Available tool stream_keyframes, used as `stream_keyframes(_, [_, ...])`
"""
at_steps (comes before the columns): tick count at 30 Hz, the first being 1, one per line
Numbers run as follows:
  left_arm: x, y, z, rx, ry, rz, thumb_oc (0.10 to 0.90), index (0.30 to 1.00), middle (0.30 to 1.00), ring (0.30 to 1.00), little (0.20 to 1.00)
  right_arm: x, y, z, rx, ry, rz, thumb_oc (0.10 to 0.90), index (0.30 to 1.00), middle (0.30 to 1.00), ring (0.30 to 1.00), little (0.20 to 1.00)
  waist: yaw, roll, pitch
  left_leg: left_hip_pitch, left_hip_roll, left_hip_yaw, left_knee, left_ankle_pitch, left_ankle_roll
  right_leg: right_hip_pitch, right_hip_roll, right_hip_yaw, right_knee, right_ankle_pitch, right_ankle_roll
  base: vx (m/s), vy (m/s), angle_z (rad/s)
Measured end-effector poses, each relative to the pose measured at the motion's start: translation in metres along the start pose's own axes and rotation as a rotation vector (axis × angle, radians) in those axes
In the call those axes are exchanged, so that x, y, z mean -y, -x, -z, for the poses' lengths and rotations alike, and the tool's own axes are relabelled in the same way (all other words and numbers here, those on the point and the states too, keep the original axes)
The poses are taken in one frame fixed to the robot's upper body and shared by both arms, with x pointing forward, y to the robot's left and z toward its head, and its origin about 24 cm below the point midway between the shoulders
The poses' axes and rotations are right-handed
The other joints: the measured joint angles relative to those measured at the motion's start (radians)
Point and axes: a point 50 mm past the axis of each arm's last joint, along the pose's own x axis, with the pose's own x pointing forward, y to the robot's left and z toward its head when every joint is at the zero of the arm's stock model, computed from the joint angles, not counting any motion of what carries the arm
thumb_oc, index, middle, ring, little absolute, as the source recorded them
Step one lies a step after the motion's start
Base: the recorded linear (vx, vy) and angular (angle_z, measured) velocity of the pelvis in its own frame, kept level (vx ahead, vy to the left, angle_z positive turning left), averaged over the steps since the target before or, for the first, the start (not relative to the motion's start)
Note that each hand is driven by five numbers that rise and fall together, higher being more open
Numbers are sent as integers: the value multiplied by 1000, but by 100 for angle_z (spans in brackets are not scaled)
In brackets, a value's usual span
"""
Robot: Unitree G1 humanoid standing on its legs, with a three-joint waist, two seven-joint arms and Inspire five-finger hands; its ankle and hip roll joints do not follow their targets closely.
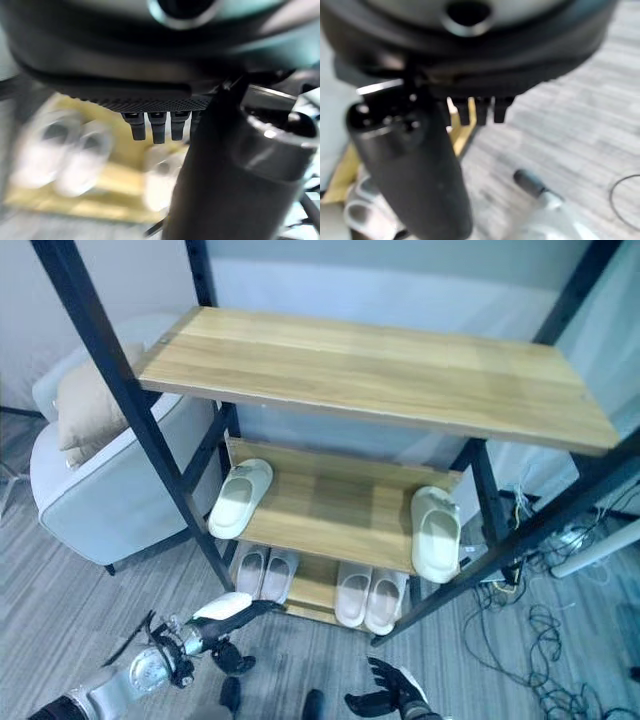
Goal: Arrange the slippers neatly on the shoe rack.
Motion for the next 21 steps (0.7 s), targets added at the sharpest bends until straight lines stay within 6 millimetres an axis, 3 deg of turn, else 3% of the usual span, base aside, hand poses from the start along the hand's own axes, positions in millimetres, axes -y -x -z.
stream_keyframes(3, [-10,-13,-17,74,-19,21,800,900,900,900,900,-7,-7,0,-55,44,-3,800,900,900,900,900,-28,8,-7,22,-42,-11,-55,9,38,-15,-34,30,7,21,34,21,157,-29])
stream_keyframes(6, [-13,-14,-16,68,-28,29,800,900,900,900,900,-13,-9,-5,-39,33,-3,800,900,900,900,900,-53,-2,-5,40,-57,6,-85,34,64,-34,-54,37,31,25,57,1,92,-15])
stream_keyframes(8, [-14,-13,-12,52,-49,62,800,900,900,900,900,-12,-13,-16,-13,53,12,800,900,900,900,900,-59,-16,0,49,-59,39,-85,36,81,-74,-81,33,113,6,86,-25,-32,-28])
stream_keyframes(11, [-21,-14,-11,48,-93,92,800,900,900,900,900,-23,-15,-18,-13,54,-2,800,900,900,900,900,-69,-28,1,61,-66,38,-87,28,101,-79,-95,45,147,-5,87,-44,-71,-1])
stream_keyframes(21, [-42,-16,-27,143,69,-58,800,900,900,900,900,-39,-14,-16,-24,78,-36,800,900,900,900,900,-69,11,-17,79,-64,6,-91,18,77,21,-70,50,0,27,69,52,-166,8])
